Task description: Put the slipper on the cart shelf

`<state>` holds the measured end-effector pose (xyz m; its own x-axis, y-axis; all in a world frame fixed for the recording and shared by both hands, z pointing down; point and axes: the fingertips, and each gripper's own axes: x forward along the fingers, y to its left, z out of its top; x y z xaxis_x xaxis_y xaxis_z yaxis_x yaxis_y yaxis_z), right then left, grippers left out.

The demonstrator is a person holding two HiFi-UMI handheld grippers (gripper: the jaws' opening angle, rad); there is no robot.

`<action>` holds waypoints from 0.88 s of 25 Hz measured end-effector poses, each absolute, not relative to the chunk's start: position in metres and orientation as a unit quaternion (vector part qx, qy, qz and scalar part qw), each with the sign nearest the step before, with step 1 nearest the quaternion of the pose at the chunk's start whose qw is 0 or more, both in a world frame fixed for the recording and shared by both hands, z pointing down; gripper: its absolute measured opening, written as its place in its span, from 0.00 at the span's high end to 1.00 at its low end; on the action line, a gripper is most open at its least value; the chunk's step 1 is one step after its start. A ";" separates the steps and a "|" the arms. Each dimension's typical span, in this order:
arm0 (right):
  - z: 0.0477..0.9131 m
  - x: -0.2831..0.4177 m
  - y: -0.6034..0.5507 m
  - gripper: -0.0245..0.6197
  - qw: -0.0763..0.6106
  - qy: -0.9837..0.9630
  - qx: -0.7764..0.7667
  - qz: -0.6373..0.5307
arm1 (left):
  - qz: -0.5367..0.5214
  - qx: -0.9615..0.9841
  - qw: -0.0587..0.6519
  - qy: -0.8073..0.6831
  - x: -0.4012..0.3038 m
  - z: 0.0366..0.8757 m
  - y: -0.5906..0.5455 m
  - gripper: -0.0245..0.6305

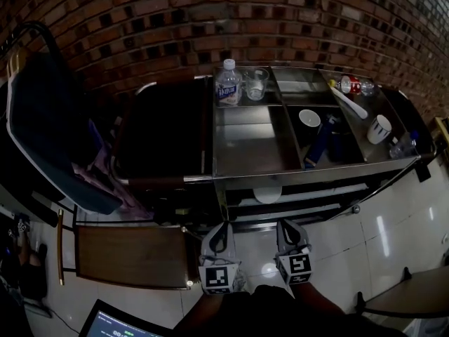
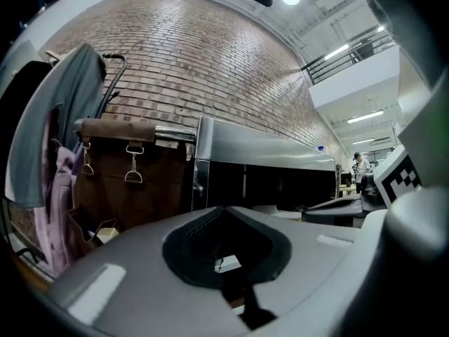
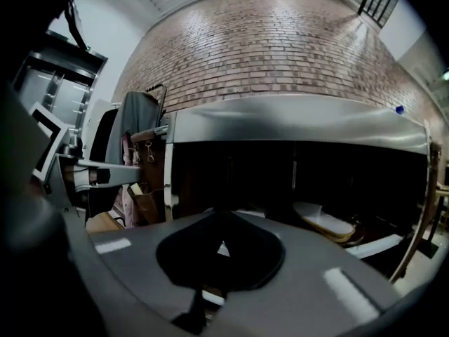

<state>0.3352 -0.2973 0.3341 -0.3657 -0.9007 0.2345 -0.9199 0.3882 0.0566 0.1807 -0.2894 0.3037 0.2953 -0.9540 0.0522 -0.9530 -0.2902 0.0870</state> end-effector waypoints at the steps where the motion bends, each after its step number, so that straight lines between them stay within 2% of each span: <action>1: 0.333 0.336 -0.294 0.96 0.109 -0.826 0.551 0.042 | -0.004 0.804 0.049 -0.593 0.182 0.303 -0.286 0.94; 22: 0.302 0.327 -0.289 0.96 0.088 -0.822 0.563 -0.015 | 0.000 0.811 0.030 -0.584 0.189 0.286 -0.286 0.94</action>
